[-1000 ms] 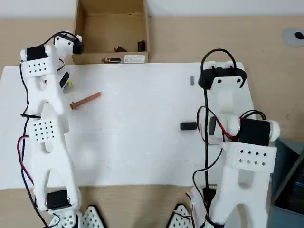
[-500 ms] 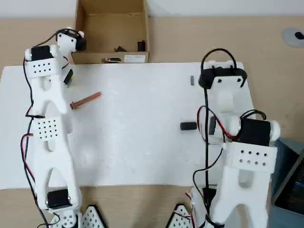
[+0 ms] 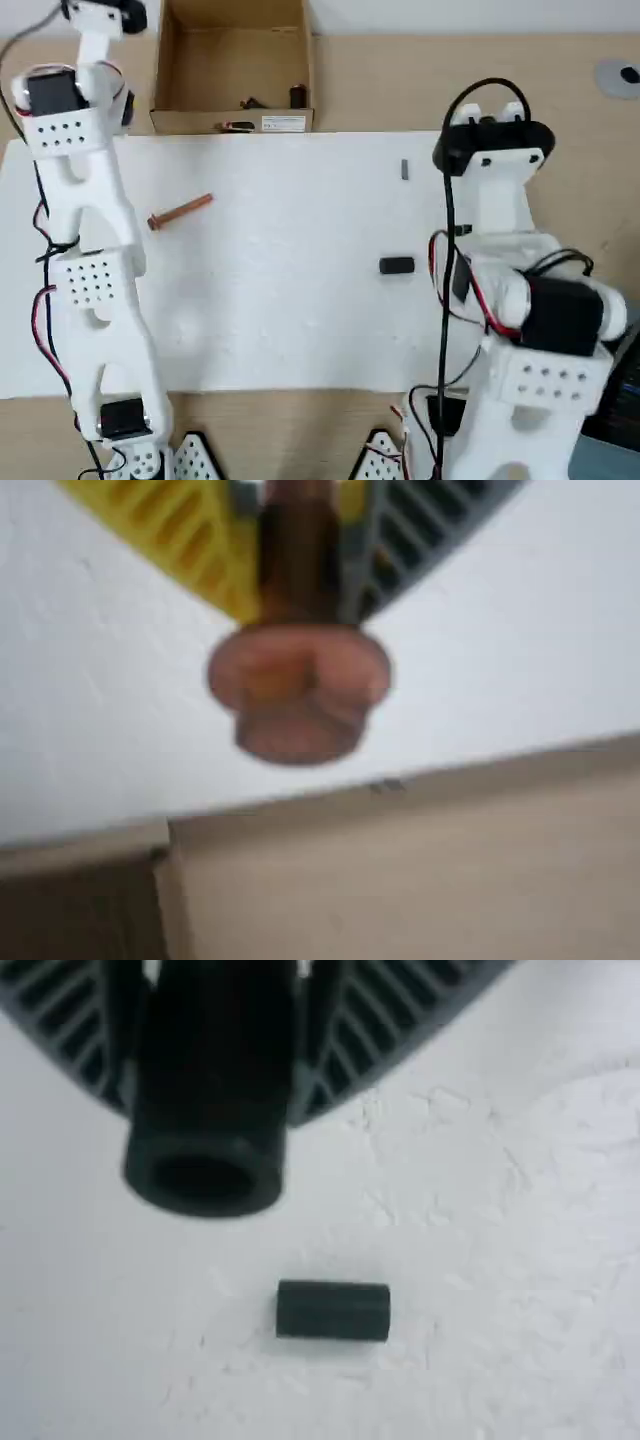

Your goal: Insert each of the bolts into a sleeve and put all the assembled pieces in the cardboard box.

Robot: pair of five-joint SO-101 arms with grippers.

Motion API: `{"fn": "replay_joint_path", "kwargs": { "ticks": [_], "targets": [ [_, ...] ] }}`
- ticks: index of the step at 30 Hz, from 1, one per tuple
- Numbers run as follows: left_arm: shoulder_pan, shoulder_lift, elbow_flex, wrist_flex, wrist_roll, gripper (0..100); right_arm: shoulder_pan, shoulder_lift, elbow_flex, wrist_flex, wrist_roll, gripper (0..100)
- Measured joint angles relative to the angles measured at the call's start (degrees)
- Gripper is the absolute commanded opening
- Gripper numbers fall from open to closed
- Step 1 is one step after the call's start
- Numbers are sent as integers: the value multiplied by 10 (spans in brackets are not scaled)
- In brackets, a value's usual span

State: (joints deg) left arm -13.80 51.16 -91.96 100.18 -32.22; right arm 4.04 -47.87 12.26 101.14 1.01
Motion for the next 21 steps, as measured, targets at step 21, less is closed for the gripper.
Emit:
{"fn": "replay_joint_path", "kwargs": {
  "ticks": [21],
  "targets": [
    [82, -367, 147, 1, 0, 0, 0, -62, 0, 0, 0, 10]
  ]
}}
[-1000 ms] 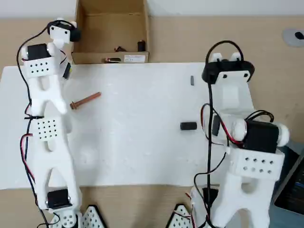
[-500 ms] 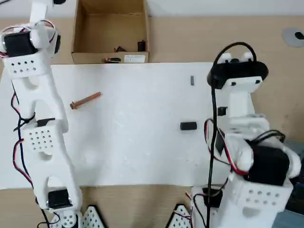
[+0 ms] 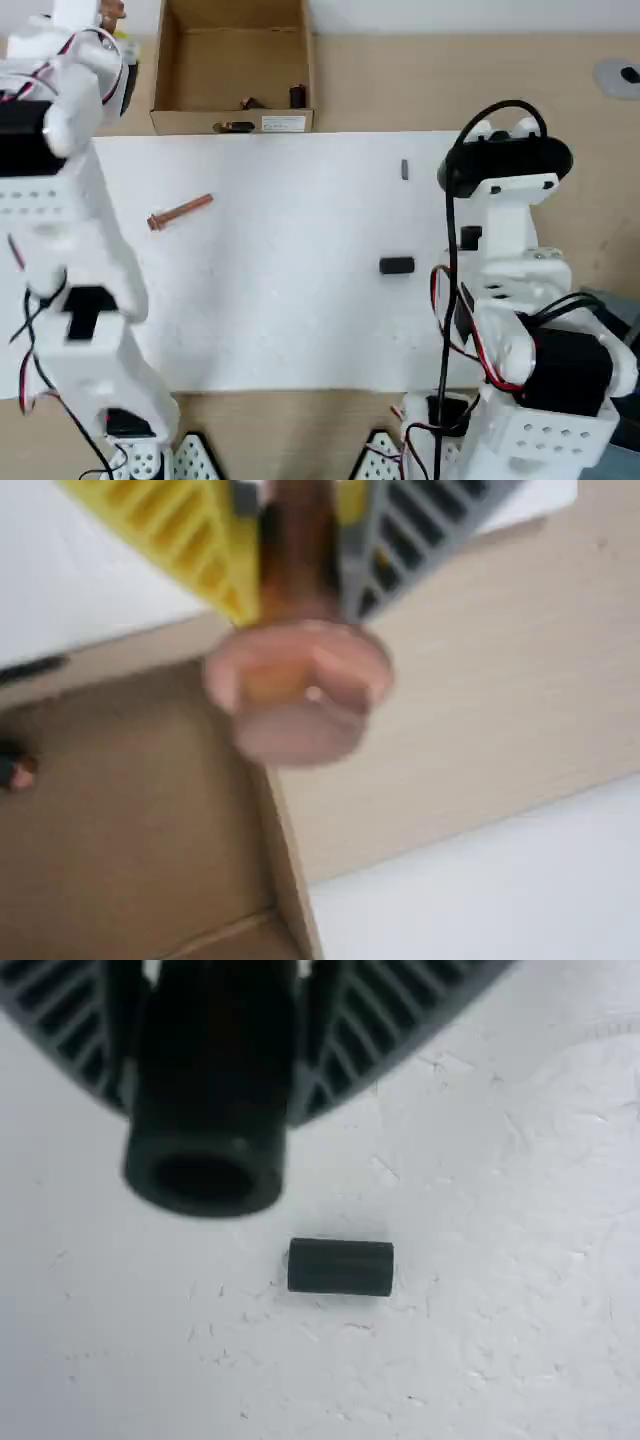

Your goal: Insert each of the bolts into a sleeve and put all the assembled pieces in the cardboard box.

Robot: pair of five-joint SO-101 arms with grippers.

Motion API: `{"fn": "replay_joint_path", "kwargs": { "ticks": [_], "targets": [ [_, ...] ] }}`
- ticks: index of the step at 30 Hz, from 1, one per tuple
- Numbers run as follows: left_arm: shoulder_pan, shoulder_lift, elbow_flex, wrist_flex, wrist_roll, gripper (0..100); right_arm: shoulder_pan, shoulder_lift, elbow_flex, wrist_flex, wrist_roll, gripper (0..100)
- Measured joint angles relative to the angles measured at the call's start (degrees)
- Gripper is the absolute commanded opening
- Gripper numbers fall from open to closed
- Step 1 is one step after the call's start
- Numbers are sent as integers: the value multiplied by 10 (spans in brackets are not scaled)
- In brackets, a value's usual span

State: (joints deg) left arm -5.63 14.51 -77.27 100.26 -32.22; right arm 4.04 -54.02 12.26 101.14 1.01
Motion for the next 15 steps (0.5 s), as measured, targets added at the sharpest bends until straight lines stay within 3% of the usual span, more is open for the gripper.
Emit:
{"fn": "replay_joint_path", "kwargs": {
  "ticks": [15],
  "targets": [
    [0, -465, 617, 0, 70, 0, 0, 0, 35, -10, 0, 10]
  ]
}}
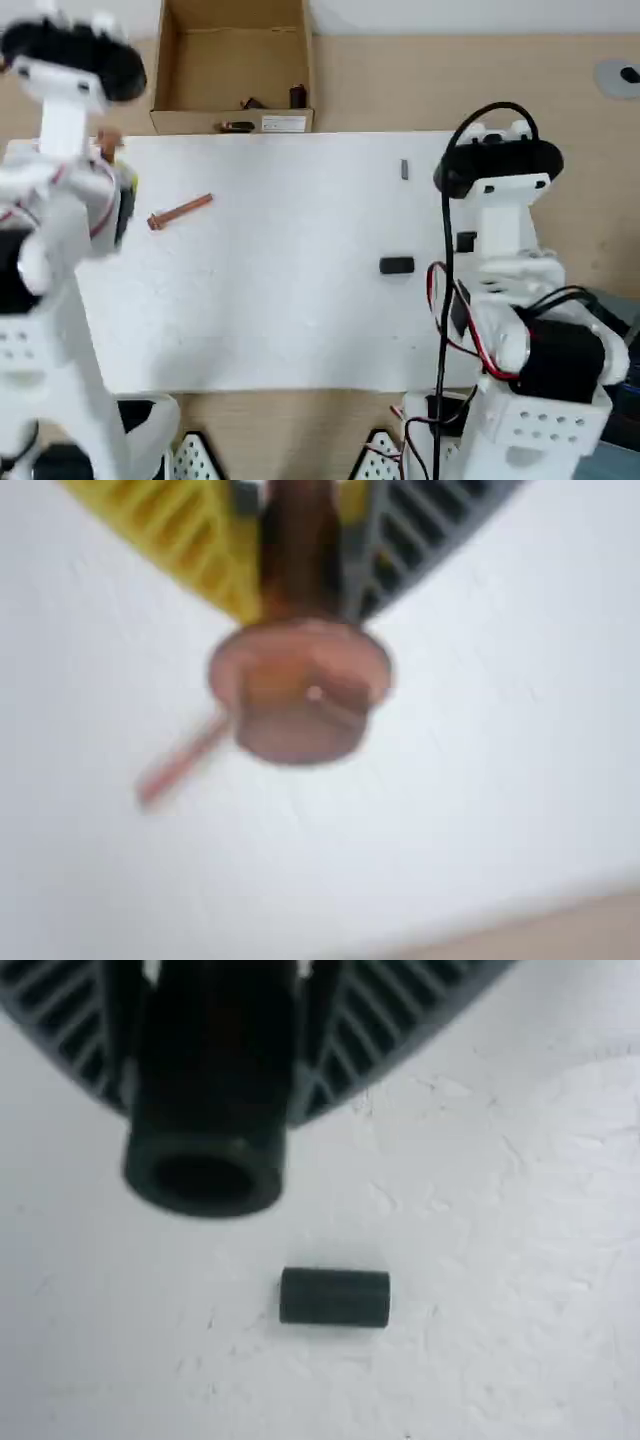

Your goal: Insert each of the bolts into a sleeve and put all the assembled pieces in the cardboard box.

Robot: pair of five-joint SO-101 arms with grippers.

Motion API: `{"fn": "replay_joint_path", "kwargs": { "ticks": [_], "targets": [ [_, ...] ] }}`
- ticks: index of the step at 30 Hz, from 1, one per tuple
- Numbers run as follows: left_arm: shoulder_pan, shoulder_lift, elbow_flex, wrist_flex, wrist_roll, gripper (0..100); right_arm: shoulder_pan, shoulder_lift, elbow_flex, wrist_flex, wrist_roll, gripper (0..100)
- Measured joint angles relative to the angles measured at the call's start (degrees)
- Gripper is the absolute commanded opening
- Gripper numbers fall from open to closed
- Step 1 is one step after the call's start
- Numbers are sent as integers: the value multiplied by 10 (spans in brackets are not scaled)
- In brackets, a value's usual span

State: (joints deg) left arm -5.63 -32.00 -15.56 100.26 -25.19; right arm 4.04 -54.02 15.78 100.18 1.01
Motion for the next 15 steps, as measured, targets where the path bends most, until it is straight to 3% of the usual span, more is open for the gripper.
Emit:
{"fn": "replay_joint_path", "kwargs": {
  "ticks": [7, 15],
  "targets": [
    [0, -142, 189, -30, 76, 0, 0, 0, 57, -73, 0, 10],
    [0, -309, 423, -184, 131, 0, 0, 0, 136, -177, 0, 10]
  ]
}}
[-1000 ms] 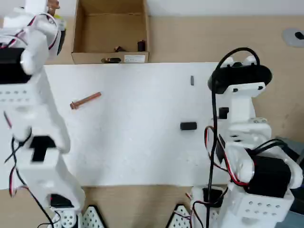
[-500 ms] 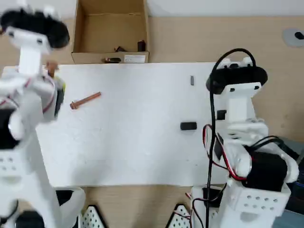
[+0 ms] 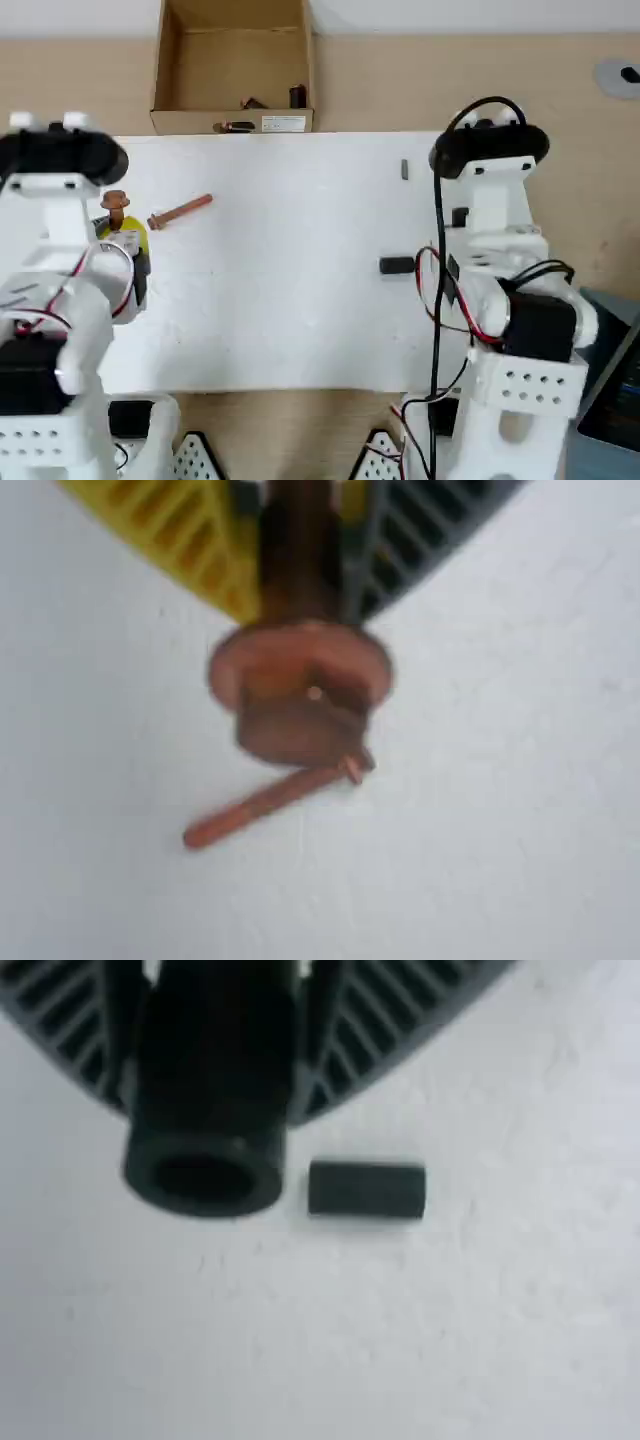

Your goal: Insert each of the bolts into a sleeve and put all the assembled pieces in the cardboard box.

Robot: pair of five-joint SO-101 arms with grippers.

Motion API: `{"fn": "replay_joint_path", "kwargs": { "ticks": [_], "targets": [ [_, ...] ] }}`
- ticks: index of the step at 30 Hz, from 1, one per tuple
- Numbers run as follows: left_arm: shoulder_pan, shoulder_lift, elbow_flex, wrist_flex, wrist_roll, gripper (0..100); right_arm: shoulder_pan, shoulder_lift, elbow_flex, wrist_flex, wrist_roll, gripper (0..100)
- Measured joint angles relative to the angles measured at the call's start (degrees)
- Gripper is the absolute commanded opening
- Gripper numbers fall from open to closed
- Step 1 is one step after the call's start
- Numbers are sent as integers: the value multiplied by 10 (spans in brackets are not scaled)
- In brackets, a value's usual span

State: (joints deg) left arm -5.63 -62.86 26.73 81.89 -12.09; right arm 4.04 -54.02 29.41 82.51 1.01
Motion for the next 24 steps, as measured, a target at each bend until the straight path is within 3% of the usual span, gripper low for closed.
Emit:
{"fn": "replay_joint_path", "kwargs": {
  "ticks": [9, 16, 24],
  "targets": [
    [0, -202, 243, -165, 65, 0, -17, 1, 84, -128, -59, 9],
    [0, -312, 336, -174, 113, 0, -113, -13, 142, -155, -88, 9],
    [0, -384, 412, -174, 185, 0, -156, -198, 242, -184, -92, 9]
  ]
}}
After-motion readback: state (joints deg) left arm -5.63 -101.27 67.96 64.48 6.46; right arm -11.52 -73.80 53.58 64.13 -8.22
